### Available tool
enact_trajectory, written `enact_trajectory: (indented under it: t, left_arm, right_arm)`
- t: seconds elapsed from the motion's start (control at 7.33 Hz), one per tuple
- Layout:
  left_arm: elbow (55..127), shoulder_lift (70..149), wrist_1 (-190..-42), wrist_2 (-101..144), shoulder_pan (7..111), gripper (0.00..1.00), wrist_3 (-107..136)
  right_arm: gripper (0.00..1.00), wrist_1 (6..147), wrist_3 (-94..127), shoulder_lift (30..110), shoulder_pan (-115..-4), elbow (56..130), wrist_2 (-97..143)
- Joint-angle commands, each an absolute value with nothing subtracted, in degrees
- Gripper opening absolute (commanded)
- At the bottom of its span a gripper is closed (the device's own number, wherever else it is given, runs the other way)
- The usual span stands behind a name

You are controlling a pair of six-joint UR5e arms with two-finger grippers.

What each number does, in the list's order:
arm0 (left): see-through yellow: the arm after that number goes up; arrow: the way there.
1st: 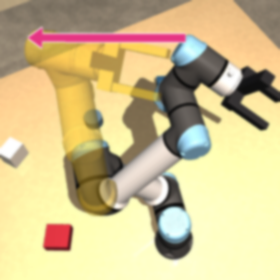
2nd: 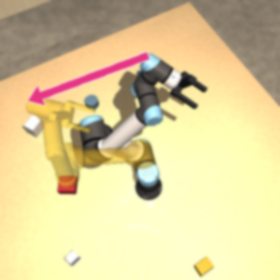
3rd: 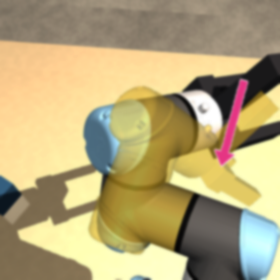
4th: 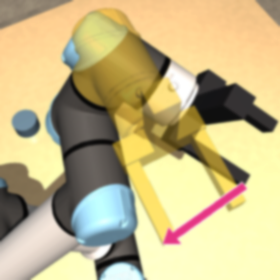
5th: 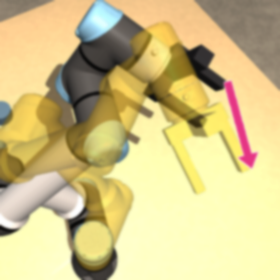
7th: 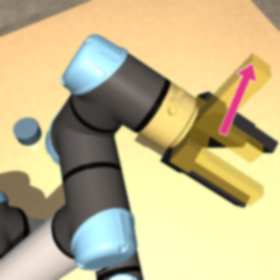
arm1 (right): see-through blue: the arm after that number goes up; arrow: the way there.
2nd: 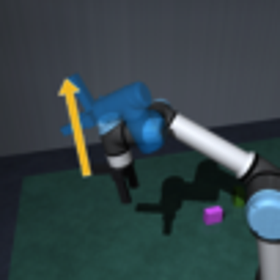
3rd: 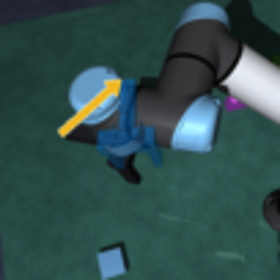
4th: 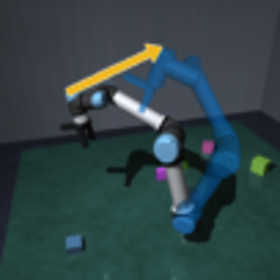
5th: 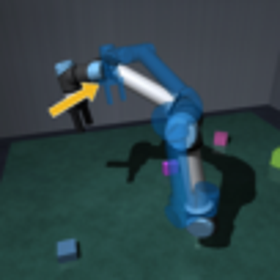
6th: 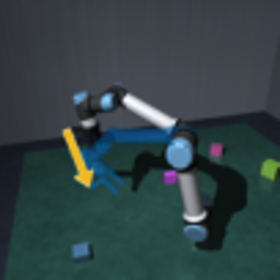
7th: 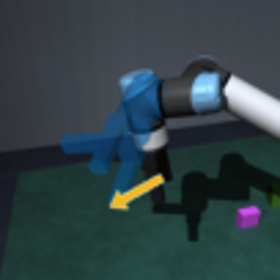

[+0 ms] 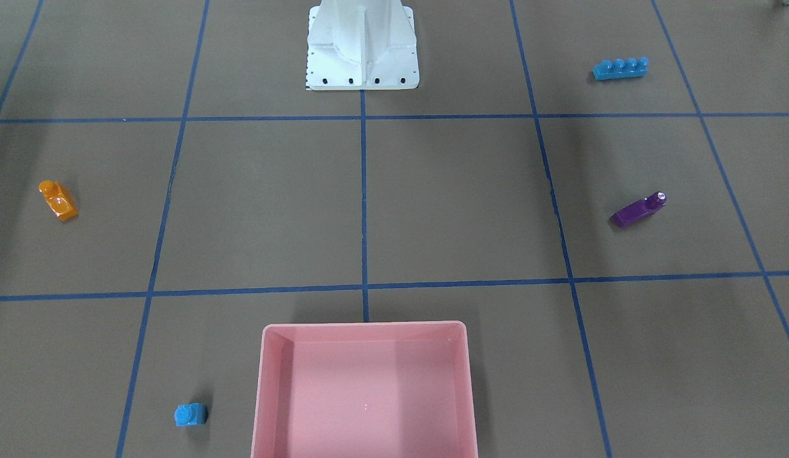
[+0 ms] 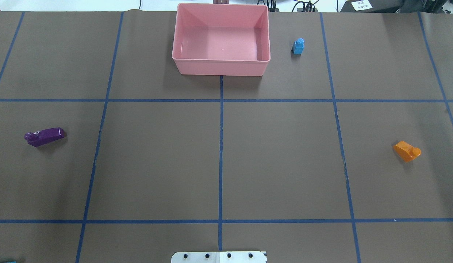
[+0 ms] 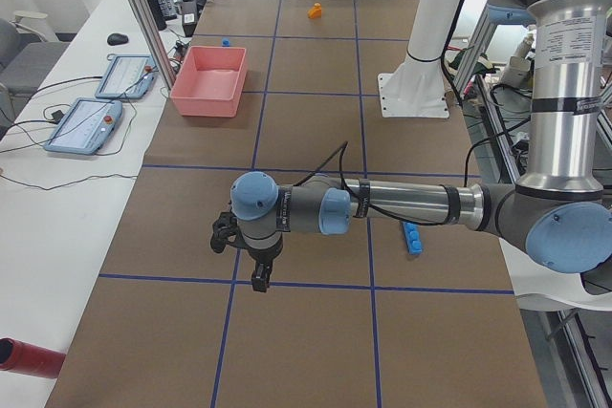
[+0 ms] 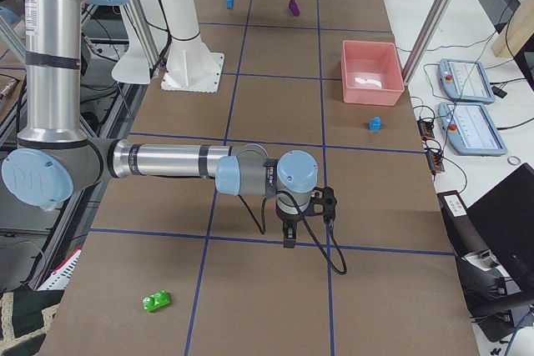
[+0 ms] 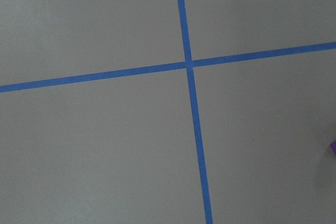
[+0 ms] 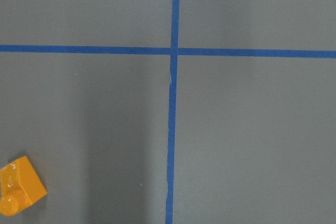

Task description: Put all blocks into box

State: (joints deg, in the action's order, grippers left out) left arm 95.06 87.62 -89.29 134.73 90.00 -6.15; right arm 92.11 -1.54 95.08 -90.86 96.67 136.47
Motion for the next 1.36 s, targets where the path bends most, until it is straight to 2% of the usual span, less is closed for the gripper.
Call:
enact_trajectory:
  t: [0.0, 0.41, 0.55, 0.82, 1.09, 1.23]
  left_arm:
    - [95.36, 88.15, -89.82, 134.21, 89.91, 1.0, -6.59]
    - [98.16, 89.81, -93.14, 134.74, 88.95, 1.0, -6.24]
    - [98.17, 90.0, -96.12, 134.74, 87.29, 1.0, -4.59]
    - [98.26, 89.74, -99.39, 134.91, 87.01, 1.0, -4.48]
    - [97.73, 89.82, -101.6, 134.82, 87.01, 1.0, -4.22]
    - [97.73, 89.91, -101.6, 134.82, 87.01, 1.0, -4.22]
  right_arm:
    - [1.0, 92.11, -1.5, 95.1, -90.88, 97.03, 136.93]
    - [1.0, 91.93, -1.32, 93.08, -89.75, 98.87, 136.93]
    - [1.0, 92.19, -1.32, 92.21, -86.69, 102.1, 137.28]
    - [1.0, 91.68, 0.7, 90.7, -80.37, 102.04, 137.72]
    - [1.0, 73.05, 1.4, 95.5, -69.92, 102.92, 136.15]
    - [1.0, 68.34, 1.67, 97.63, -68.48, 102.92, 135.97]
